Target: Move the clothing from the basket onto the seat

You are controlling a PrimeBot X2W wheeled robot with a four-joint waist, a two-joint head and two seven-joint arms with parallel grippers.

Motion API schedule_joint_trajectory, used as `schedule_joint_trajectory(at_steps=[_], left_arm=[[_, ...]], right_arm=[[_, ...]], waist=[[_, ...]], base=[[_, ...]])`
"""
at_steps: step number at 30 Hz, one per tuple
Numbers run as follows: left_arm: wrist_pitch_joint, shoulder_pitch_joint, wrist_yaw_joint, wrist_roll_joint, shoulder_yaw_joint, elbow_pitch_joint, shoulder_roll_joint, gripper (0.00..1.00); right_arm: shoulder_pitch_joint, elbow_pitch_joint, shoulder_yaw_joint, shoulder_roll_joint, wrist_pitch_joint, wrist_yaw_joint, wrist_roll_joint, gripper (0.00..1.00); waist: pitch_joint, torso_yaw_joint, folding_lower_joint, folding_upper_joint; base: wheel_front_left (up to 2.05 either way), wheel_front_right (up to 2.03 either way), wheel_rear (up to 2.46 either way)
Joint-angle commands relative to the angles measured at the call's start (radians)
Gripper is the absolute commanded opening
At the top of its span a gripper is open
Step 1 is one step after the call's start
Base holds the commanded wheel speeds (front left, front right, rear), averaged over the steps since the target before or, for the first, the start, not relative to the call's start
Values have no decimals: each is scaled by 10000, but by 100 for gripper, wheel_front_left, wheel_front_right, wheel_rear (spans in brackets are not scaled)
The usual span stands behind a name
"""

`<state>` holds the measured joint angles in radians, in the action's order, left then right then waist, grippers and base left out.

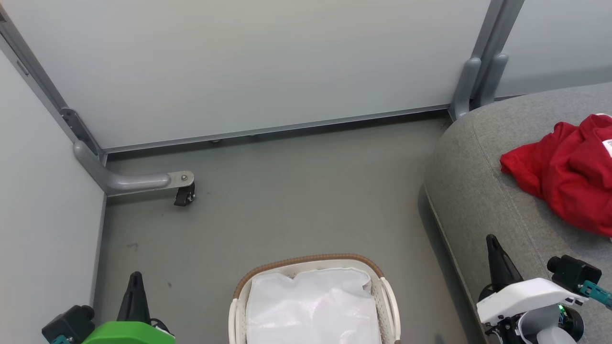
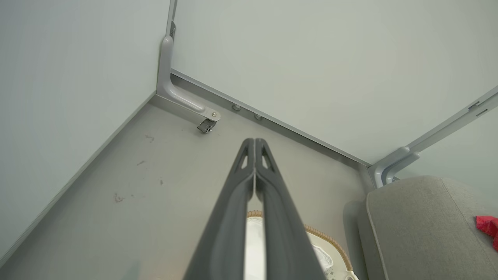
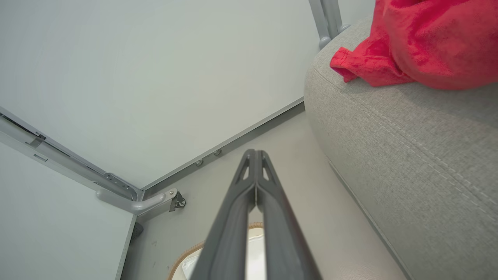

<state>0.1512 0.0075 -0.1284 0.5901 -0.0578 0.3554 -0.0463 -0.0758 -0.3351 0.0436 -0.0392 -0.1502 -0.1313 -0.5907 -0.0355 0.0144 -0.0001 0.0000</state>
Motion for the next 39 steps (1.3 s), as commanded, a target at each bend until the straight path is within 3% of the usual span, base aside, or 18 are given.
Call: schedule_joint_trajectory(at_steps=[1, 39], left_arm=[[-65, -311, -8, 403, -43, -201, -53, 0], [-1336, -777, -21, 5211, -307, -658, -59, 0]], right_arm=[[-182, 185, 47, -60, 78, 0, -394, 0], [-296, 565, 377, -101, 1343, 4, -5204, 0]], waist=[[4, -2, 1, 0], [125, -56, 1, 0]], base=[[0, 0, 0], [0, 0, 0]])
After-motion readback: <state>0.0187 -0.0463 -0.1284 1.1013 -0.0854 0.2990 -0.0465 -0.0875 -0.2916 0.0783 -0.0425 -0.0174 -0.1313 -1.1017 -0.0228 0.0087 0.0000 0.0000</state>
